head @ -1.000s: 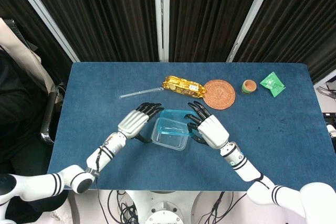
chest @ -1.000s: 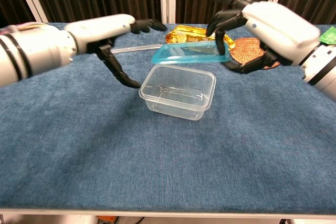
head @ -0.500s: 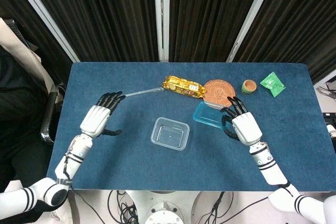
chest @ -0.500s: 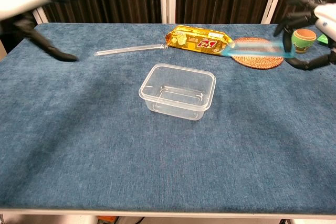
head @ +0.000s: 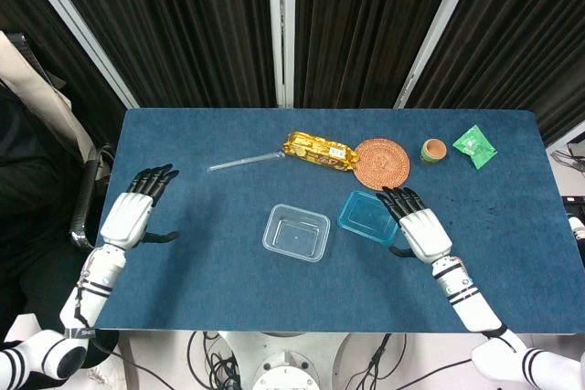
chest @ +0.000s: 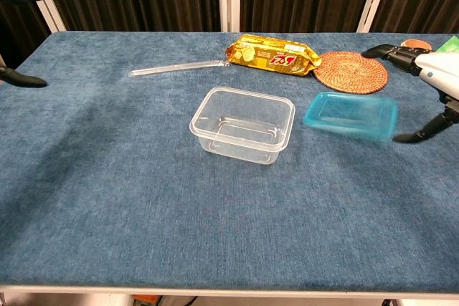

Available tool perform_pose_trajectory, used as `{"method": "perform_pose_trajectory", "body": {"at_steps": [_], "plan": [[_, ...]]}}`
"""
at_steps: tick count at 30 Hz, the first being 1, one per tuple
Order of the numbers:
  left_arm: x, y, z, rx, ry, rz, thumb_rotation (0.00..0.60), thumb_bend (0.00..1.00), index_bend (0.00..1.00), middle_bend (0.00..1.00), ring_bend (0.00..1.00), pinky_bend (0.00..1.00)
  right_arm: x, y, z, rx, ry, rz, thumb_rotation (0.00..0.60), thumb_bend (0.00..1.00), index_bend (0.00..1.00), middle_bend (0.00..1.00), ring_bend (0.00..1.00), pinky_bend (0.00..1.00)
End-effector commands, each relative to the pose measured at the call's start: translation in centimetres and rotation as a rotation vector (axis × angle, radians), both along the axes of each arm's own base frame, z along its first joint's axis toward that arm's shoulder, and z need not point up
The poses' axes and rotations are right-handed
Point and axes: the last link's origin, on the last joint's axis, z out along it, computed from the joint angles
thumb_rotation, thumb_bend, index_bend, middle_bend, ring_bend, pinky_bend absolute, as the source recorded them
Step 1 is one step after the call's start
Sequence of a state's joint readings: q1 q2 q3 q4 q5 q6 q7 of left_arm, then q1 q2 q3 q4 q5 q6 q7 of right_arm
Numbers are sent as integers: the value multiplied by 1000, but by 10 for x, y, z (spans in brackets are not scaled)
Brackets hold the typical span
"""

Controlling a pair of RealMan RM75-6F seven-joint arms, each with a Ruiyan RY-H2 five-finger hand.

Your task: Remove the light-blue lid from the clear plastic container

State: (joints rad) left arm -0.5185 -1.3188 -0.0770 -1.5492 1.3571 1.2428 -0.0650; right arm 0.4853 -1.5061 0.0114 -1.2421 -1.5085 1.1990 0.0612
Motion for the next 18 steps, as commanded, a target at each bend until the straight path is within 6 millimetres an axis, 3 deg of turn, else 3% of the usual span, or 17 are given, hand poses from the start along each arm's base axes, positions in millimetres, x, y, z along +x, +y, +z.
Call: {"method": "perform_pose_trajectory", "body": {"at_steps": [1,4,6,10,14,18], "plan": [[-15,-1,17,49,56,38,600,0,82,0,0,0,-4,14,24,4,41,-28,600,0,0,0,0,0],[-30,-11,43,160,129,59,600,0,118,29,0,9,-8,27,58,-98,0,-43,600,2,0,20,0,0],[-40,-21,57,231,187,73,600,0,171,80,16,49,-13,35,79,-198,-28,-64,600,43,17,89,0,0],[-56,-53,81,344,292,101,600,0,222,159,78,84,-28,65,116,-307,-52,-151,600,114,65,142,0,0],[-61,-89,92,363,321,151,600,0,224,159,78,64,-40,93,136,-351,-48,-206,600,115,65,137,0,0],[-63,-121,90,350,292,194,600,0,224,159,78,50,-46,117,138,-342,-72,-243,600,115,64,132,0,0]]}}
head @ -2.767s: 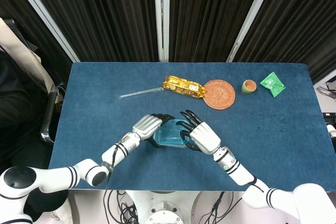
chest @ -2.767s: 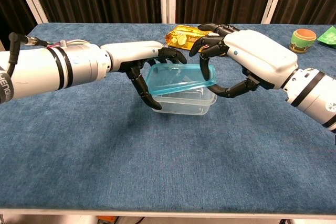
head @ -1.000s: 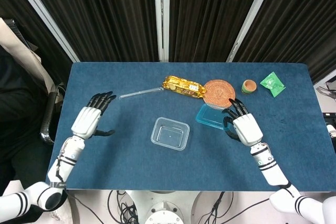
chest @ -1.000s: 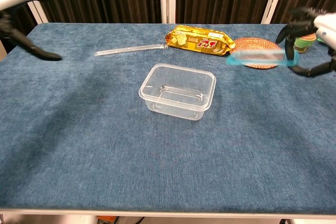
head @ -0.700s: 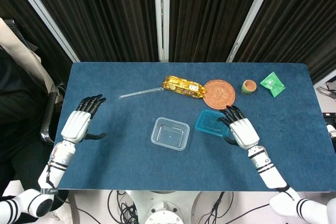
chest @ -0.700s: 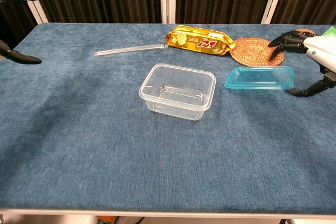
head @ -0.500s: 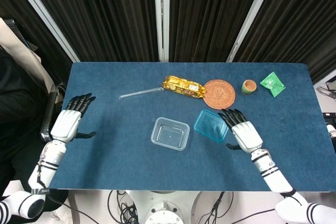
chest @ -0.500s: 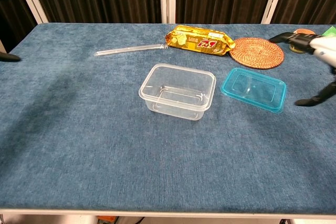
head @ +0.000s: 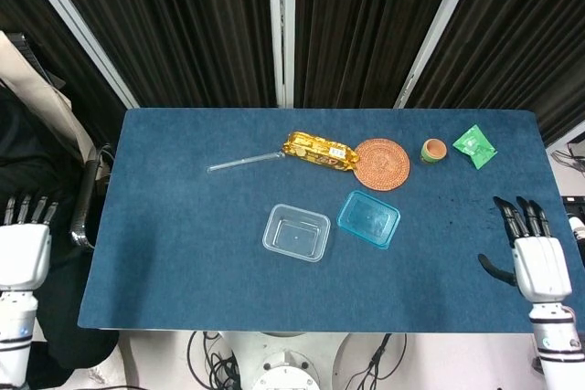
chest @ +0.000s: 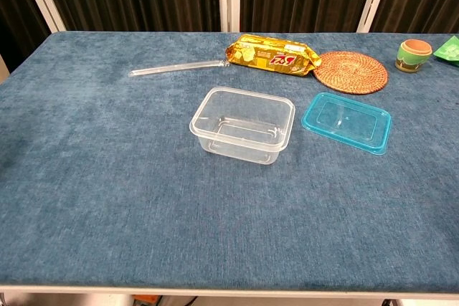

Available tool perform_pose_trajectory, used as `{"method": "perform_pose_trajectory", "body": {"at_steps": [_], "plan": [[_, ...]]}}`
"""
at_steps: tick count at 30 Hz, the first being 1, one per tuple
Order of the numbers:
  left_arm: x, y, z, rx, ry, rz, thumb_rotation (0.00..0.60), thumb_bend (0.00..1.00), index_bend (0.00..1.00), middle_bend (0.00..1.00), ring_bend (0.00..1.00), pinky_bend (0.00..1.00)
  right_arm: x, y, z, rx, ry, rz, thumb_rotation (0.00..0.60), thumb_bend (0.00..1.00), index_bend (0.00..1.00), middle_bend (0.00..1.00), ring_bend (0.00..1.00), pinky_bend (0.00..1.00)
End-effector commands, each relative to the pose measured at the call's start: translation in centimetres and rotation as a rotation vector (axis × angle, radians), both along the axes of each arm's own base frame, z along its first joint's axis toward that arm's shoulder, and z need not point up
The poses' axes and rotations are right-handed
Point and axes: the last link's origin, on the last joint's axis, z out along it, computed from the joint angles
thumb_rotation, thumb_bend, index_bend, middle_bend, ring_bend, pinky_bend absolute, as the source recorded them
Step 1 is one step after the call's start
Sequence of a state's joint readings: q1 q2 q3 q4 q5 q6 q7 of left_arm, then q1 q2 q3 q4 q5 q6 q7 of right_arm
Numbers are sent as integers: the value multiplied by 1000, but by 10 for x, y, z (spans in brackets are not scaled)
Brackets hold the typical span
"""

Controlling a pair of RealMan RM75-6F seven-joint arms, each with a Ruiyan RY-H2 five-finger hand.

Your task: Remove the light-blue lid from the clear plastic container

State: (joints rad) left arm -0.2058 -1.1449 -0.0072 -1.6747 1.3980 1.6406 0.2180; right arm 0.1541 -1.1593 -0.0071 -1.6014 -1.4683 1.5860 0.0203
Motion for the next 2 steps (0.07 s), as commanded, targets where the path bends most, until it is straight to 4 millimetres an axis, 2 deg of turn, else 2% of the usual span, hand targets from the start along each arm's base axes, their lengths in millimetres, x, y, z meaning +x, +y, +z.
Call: {"method": "perform_pose_trajectory", "body": {"at_steps": [1,2], "plan": [[-1,-30,0,-9,-11,34,600,0,222,157,76,47,-4,21,3,12,-31,-26,600,115,64,132,0,0],[-1,-37,-2,-13,-15,41,600,0,221,154,72,45,-5,25,2,21,-41,-29,600,115,64,130,0,0]]}}
